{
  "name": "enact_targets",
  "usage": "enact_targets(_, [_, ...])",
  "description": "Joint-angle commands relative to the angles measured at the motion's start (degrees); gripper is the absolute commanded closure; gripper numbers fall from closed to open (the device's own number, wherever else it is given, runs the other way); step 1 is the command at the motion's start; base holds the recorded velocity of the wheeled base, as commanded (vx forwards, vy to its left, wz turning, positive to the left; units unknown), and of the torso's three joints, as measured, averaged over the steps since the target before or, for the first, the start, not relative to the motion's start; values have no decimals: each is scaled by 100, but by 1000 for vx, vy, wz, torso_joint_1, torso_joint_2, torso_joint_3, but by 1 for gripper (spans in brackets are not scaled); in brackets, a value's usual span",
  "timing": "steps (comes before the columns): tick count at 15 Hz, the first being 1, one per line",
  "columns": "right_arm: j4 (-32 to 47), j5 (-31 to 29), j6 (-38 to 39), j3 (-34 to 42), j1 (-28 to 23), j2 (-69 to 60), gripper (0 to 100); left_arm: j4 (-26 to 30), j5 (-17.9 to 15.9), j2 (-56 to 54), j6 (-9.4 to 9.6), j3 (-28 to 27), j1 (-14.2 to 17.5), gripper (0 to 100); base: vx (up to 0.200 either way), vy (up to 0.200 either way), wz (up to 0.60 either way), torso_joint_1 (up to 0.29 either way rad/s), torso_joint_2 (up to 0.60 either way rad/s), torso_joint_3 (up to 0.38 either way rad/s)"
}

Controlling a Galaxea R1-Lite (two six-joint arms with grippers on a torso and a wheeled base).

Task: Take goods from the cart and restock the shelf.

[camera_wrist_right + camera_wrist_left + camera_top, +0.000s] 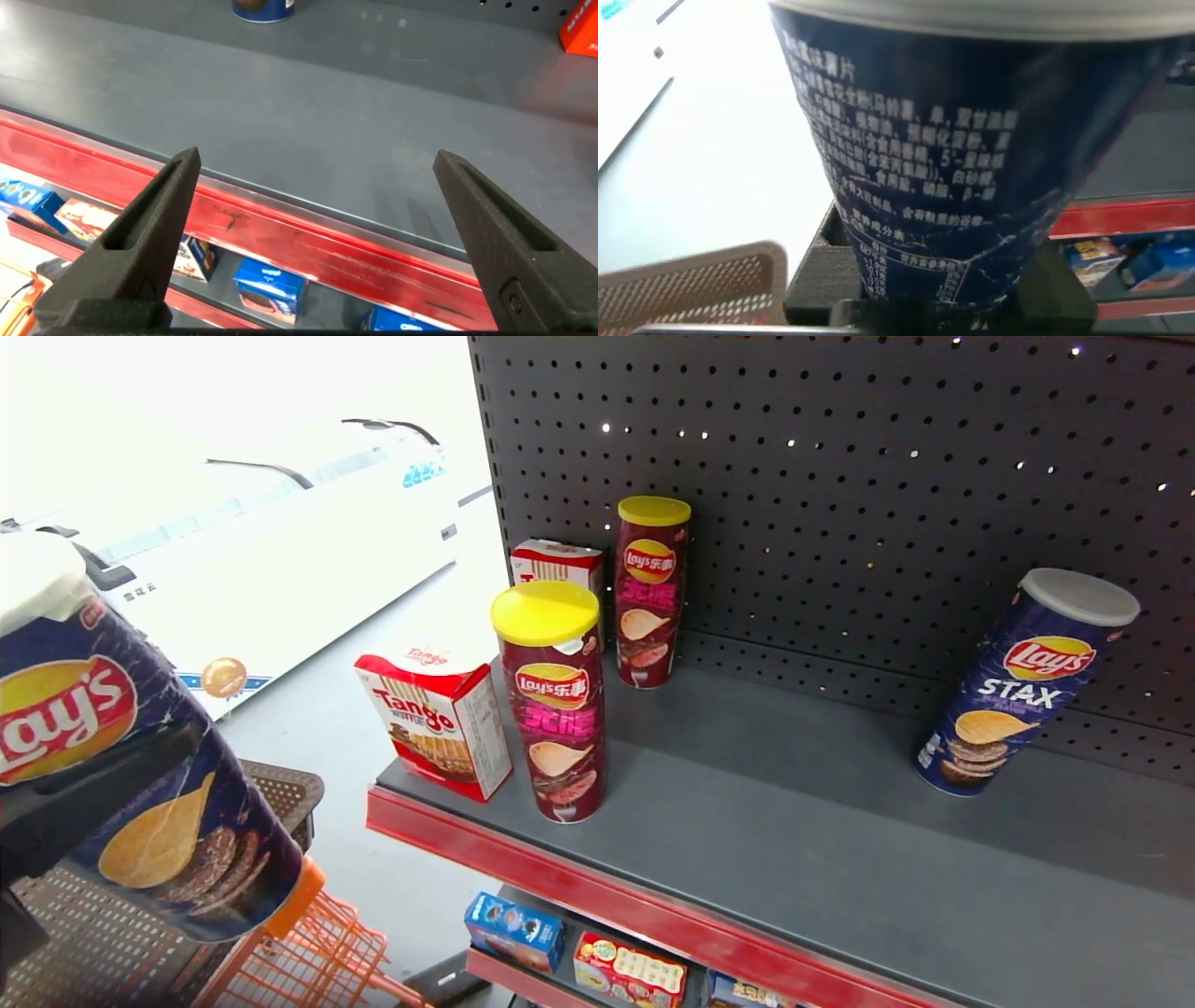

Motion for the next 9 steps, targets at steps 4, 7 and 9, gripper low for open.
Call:
enact_targets(4, [-4,0,-4,0,0,-1,0,-181,-8,481,-8,-65,-1024,100,0,0,0,0,0,0])
enact_targets(7, [5,35,-4,0,0,8,0,-277,-157,701,-8,-65,-1331,100,0,0,0,0,0,0])
enact_targets(9, [5,35,-4,0,0,8,0,-277,-447,753,-25,-65,-1331,100,0,0,0,0,0,0])
